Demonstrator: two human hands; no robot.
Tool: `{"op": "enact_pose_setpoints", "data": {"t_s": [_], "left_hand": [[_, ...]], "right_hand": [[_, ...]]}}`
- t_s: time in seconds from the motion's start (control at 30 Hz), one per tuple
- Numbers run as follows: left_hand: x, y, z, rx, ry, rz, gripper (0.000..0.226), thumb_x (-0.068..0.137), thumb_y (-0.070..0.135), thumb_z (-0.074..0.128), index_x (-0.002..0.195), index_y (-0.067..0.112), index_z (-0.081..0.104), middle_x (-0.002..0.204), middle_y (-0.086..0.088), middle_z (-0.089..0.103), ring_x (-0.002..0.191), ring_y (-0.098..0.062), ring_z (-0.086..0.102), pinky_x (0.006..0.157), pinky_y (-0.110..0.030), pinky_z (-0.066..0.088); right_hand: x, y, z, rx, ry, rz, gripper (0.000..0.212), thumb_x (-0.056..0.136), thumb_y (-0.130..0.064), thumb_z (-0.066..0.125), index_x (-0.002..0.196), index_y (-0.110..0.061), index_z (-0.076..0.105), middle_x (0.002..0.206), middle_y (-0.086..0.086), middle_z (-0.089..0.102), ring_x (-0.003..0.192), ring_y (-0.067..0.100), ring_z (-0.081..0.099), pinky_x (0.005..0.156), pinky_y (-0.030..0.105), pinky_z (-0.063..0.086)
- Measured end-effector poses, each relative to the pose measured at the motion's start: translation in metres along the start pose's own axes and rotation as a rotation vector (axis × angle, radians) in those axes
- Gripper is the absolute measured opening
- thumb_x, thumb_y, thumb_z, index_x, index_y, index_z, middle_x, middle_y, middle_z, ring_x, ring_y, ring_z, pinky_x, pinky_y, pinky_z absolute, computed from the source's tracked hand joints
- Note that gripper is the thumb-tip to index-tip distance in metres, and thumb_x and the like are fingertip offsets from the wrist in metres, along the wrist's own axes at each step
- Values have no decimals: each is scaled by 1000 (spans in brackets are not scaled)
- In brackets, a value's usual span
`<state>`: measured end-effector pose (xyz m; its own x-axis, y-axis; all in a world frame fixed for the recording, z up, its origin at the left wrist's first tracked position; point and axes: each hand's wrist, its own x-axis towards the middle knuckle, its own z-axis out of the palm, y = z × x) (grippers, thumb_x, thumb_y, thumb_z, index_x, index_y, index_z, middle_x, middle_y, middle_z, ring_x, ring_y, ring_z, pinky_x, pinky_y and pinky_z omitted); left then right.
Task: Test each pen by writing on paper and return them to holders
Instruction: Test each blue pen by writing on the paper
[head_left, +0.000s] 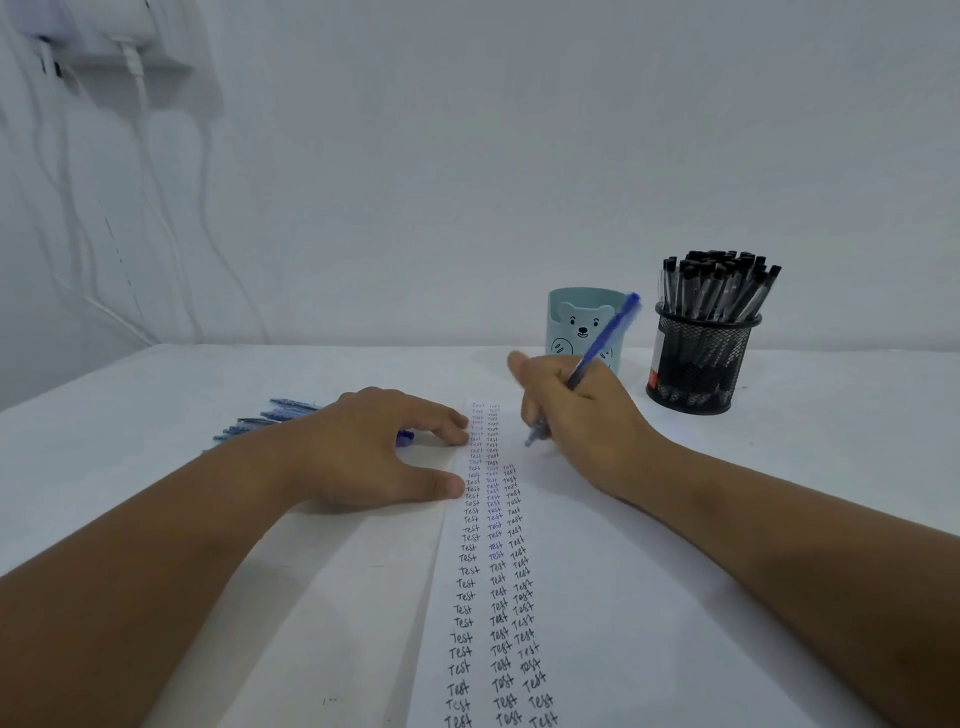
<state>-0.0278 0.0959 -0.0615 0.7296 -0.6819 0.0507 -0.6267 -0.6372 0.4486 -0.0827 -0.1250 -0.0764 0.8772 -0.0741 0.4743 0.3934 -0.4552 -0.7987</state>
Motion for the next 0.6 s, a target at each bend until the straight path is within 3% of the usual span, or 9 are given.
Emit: {"op": "enact_pose_setpoints", "data": {"t_s": [0.07,0.17,0.27,0.37,0.5,0.6], "left_hand": [[0,-1,0,1,6,-6,47,71,61,81,115,52,67,130,46,50,130,9,45,118,-32,35],[1,-2,1,0,10,-10,49,70,63,81,115,54,66,128,48,50,130,10,45,118,-32,35],[2,-3,1,5,13,-11,47,71,62,81,115,54,66,128,49,50,130,11,44,118,-31,34],[2,-3,1,14,12,-5,44,71,62,80,112,55,66,130,48,50,131,13,42,119,-30,33],[2,-3,1,9,20,0,44,70,64,79,111,55,65,131,46,50,132,12,41,119,-30,32],[2,-5,2,1,24,3,56,57,79,73,109,60,64,128,49,49,130,12,43,118,-30,34]], "right_hand": [[1,-1,0,4,34,-74,59,99,-50,47,65,-4,33,59,9,33,56,21,32,58,32,33],[4,-2,-3,-40,105,-123,44,94,-66,48,77,-26,42,55,1,38,51,17,33,53,34,31],[3,-4,-7,-156,70,-188,30,87,-64,47,98,-36,45,49,0,43,45,16,36,50,33,34],[1,-3,-9,-357,46,-257,30,97,-53,42,107,-28,54,55,4,57,53,24,53,56,40,49],[4,0,-10,-472,39,-292,21,105,-29,48,108,-15,63,76,-4,64,74,20,57,69,38,47],[5,2,-11,-495,-9,-274,23,106,-26,47,102,-10,64,78,-1,61,77,24,55,70,37,43]]}}
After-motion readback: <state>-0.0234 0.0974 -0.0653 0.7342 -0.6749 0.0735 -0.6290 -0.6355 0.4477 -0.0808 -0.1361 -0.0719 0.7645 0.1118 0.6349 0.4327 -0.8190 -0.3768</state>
